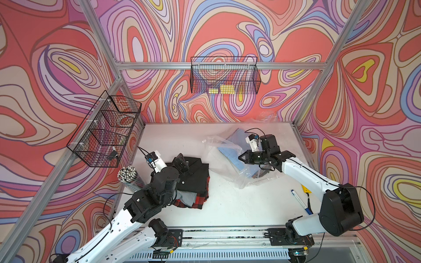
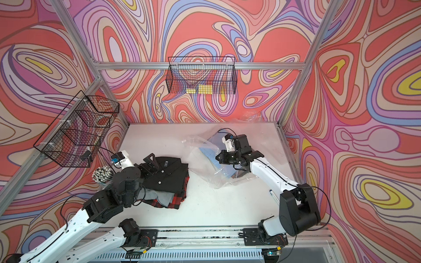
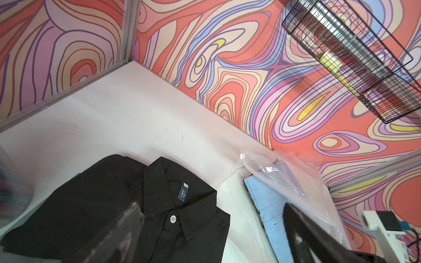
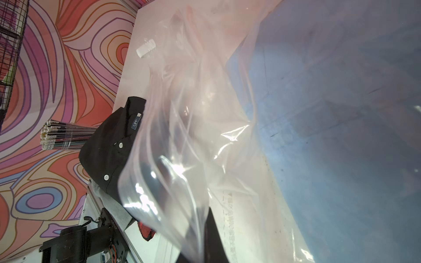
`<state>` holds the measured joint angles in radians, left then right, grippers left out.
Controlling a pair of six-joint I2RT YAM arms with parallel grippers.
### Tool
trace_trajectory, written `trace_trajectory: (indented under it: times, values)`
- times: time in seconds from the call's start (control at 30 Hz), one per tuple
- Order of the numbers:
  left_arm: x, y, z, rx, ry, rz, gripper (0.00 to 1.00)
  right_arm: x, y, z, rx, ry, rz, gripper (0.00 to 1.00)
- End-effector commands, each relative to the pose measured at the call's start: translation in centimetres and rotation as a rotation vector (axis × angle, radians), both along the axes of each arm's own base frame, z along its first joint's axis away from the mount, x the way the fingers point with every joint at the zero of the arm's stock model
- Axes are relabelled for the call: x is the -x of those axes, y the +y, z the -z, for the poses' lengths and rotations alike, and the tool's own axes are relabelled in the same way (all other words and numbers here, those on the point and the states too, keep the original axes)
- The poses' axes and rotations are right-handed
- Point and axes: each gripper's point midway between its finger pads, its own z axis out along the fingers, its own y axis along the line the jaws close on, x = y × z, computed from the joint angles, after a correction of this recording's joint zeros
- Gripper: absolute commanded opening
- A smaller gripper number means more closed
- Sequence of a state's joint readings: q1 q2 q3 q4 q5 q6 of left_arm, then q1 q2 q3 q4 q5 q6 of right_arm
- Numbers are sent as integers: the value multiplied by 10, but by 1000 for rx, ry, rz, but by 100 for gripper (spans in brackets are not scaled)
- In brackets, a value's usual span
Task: Take the shirt out of the vacuum bag
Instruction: Place the shirt at the center of the board.
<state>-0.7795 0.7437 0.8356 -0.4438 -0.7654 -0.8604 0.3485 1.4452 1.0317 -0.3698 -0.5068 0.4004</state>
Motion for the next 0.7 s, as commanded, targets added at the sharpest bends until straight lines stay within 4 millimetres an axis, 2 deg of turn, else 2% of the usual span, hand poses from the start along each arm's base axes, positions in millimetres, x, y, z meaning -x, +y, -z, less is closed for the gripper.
trace_trajectory:
  times: [0.0,0.1,0.17,0.3,0.43,0.5,0.57,0.67]
  values:
    - [-29,-27,8,-124,-19,26,99,3,0,-19,-5,-43,-5,0]
    - [-49,-51,17,-182,-3,64,99,7,-2,-27,-7,-54,-5,0]
    - [-58,-49,34,-180,30,25,99,10,-3,-30,-6,-60,-5,0]
    - [-68,-30,96,-64,121,-20,99,16,-6,-34,-3,-67,-7,0]
    - [-63,-5,154,51,194,-99,99,21,-8,-32,0,-64,-8,0]
    - [-55,5,195,112,269,-127,99,23,-8,-31,-3,-63,-8,0]
    - [-51,4,220,131,323,-127,99,24,-8,-33,-6,-65,-7,0]
    - [-44,-2,246,151,413,-124,98,26,-9,-36,-6,-74,-5,0]
